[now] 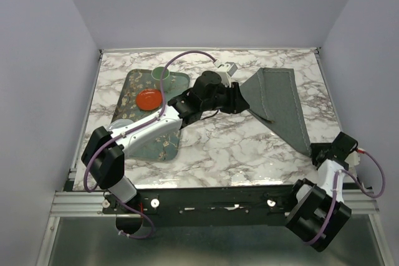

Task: Fold the napkin, place the utensils inside, and roll it up
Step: Fold the napkin

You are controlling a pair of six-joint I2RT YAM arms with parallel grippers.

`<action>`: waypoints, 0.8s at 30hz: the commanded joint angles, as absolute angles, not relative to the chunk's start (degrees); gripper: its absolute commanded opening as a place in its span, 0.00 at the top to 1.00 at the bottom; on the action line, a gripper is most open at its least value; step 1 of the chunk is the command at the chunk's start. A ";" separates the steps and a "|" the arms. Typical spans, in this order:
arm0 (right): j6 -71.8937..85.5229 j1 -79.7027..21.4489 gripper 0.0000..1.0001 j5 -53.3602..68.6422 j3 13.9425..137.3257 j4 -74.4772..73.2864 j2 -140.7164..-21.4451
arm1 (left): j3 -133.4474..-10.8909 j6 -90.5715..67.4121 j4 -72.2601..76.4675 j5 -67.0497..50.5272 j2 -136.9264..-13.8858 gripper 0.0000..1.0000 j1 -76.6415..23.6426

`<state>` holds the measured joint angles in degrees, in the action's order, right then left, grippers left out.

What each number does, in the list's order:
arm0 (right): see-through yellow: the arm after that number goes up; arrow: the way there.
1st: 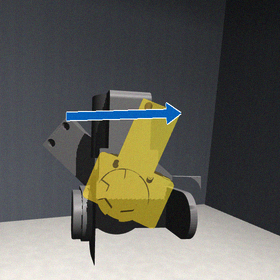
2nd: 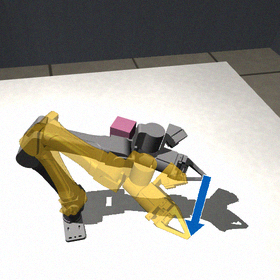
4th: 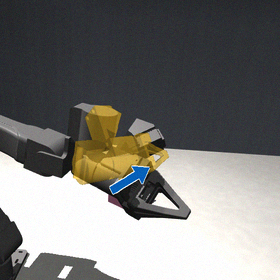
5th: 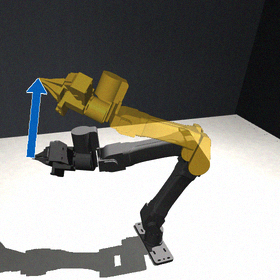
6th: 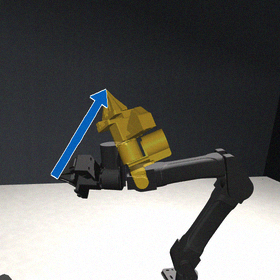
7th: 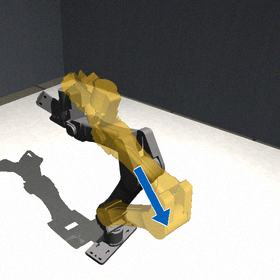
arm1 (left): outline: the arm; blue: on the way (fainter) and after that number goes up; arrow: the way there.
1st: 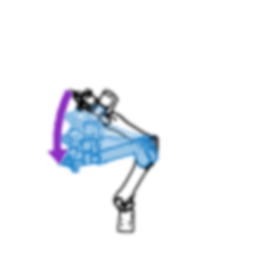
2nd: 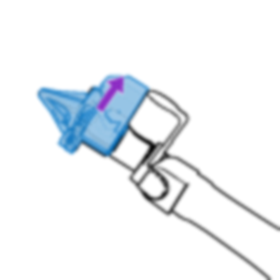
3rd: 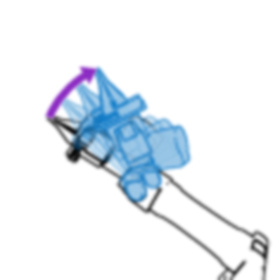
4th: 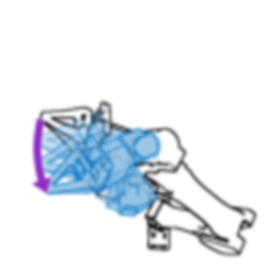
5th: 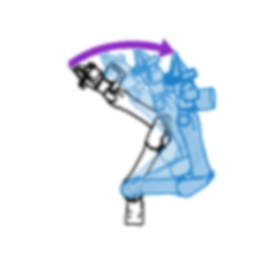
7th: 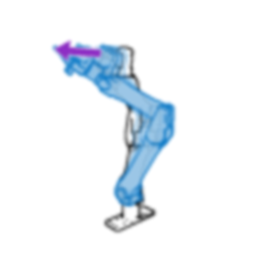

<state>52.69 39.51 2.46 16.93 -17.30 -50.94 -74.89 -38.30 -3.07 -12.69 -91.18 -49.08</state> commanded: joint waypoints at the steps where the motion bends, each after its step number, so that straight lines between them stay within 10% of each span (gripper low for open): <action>1: 52.21 39.73 0.54 2.73 15.29 -20.74 -52.64 | -75.24 -39.20 -1.67 -11.51 -90.35 0.56 -48.17; 11: 50.62 39.81 0.27 6.15 13.98 -25.22 -54.66 | -71.02 -41.31 -0.35 -17.66 -87.64 0.56 -42.37; 24: 55.02 39.81 0.46 5.45 14.41 -23.20 -61.00 | -70.14 -42.36 2.46 -24.78 -88.07 0.58 -35.68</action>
